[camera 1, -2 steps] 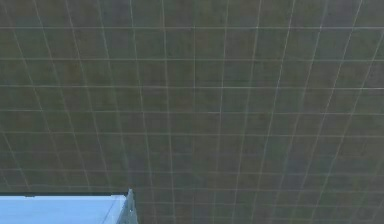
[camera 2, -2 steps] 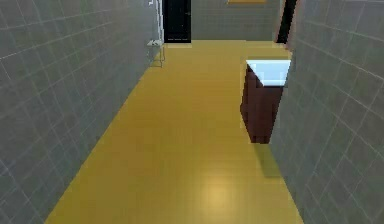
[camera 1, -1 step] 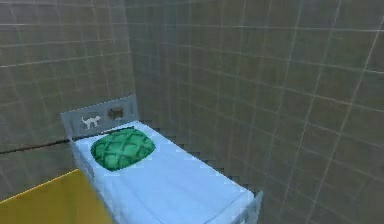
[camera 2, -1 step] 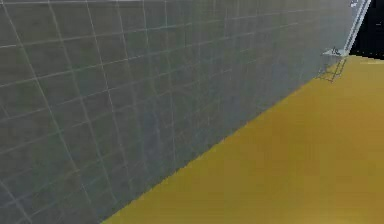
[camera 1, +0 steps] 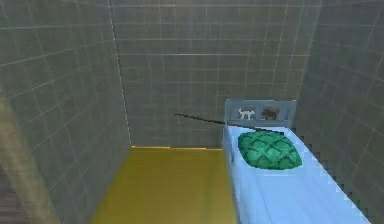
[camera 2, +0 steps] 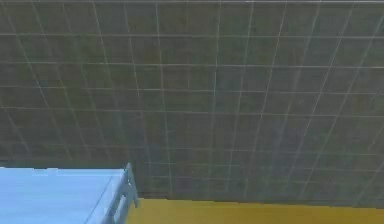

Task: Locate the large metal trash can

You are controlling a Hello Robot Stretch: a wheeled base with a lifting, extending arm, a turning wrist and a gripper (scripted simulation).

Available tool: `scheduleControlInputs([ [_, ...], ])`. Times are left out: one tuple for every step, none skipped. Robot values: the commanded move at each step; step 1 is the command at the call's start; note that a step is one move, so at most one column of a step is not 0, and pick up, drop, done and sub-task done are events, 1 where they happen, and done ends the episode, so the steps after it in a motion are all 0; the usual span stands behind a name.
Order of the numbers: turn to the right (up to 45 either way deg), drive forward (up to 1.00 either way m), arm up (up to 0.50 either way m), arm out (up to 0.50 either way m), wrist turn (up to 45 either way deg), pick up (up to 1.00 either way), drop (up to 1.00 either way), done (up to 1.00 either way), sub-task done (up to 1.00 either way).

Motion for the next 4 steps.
scheduleControlInputs([
  [-45.0, 0.00, 0.00, 0.00, 0.0, 0.00, 0.00, 0.00, 0.00],
  [-21.0, 0.00, 0.00, 0.00, 0.0, 0.00, 0.00, 0.00, 0.00],
  [0.0, 0.65, 0.00, 0.00, 0.0, 0.00, 0.00, 0.00, 0.00],
  [-15.0, 0.00, 0.00, 0.00, 0.0, 0.00, 0.00, 0.00, 0.00],
])
